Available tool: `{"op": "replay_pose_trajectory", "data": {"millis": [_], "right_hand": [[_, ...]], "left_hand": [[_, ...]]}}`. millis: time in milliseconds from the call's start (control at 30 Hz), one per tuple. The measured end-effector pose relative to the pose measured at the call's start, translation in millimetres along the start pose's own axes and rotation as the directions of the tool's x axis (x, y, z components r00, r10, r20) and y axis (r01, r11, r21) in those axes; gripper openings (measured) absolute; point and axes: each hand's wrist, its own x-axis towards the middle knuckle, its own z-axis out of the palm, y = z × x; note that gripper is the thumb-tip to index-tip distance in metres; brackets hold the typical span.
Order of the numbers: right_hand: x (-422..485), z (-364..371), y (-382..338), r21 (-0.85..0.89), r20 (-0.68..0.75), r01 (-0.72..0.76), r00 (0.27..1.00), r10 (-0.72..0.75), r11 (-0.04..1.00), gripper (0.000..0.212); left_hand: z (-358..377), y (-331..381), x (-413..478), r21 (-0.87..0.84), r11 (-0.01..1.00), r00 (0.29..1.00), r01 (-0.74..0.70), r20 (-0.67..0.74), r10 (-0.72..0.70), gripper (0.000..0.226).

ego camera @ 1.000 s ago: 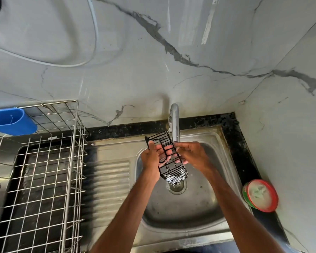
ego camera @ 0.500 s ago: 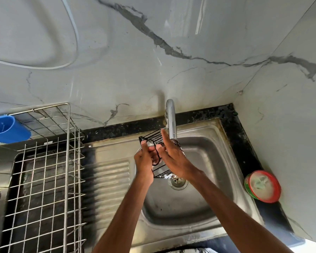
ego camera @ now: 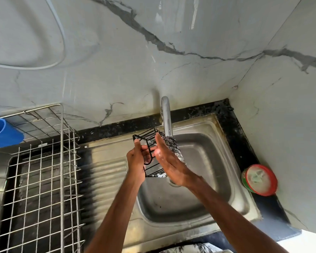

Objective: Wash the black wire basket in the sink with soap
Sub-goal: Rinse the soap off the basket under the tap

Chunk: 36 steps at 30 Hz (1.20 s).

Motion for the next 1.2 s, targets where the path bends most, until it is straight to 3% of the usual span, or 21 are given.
{"op": "replay_pose_trajectory", "data": {"millis": [67,300,433,633,733,833,900,967,1067,1200], "right_hand": [[19.5,-4.7,4.9,-0.073,0.001,0.0,1.0,0.0,0.997,0.063],[32.0,-27.8,17.1,-0.006,-0.051,-0.323,0.945,0.323,0.946,0.084],[10.5,-17.7,30.8,-0.072,-0.029,-0.35,0.937,0.349,0.934,0.109],[-1.5,6.6,3.9,-0.047,0.024,-0.038,0.999,0.039,0.998,0.07],[27.7,-7.1,-26.0,0.199,0.033,-0.162,0.987,0.159,0.966,0.072],[58.0,-20.9,-21.1,0.048,0.035,-0.229,0.973,0.228,0.972,0.091],[68.1,-31.1,-6.6,0.056,0.042,-0.371,0.928,0.37,0.927,0.123],[68.7,-35.2,19.0,0.102,0.053,-0.4,0.917,0.396,0.911,0.134],[43.0,-31.2,22.3,0.084,0.013,-0.363,0.931,0.364,0.928,0.11],[-8.4,-15.0,6.7,0.145,-0.111,-0.138,0.982,0.155,0.98,0.065]], "left_hand": [[-1.6,1.0,0.2,0.007,1.0,1.0,0.014,0.012,-0.014,0.048],[-8.1,10.4,-7.4,0.024,0.999,0.997,0.037,0.062,-0.038,0.045],[-7.2,13.1,-7.8,0.03,0.999,0.998,0.011,0.061,-0.013,0.045],[-8.6,20.3,-4.9,0.003,1.0,1.0,0.017,0.021,-0.017,0.042],[-4.7,29.2,-3.2,-0.023,0.999,0.999,0.038,-0.011,-0.038,0.04],[0.7,36.0,5.6,-0.123,0.989,0.996,0.077,-0.031,-0.081,0.04],[7.2,38.4,11.7,-0.149,0.985,0.993,0.092,-0.058,-0.102,0.04],[13.6,41.5,15.0,-0.16,0.981,0.989,0.109,-0.085,-0.124,0.039],[21.2,44.2,18.9,-0.133,0.982,0.981,0.134,-0.121,-0.15,0.038],[27.5,41.9,25.4,-0.15,0.974,0.957,0.168,-0.213,-0.198,0.043]]}}
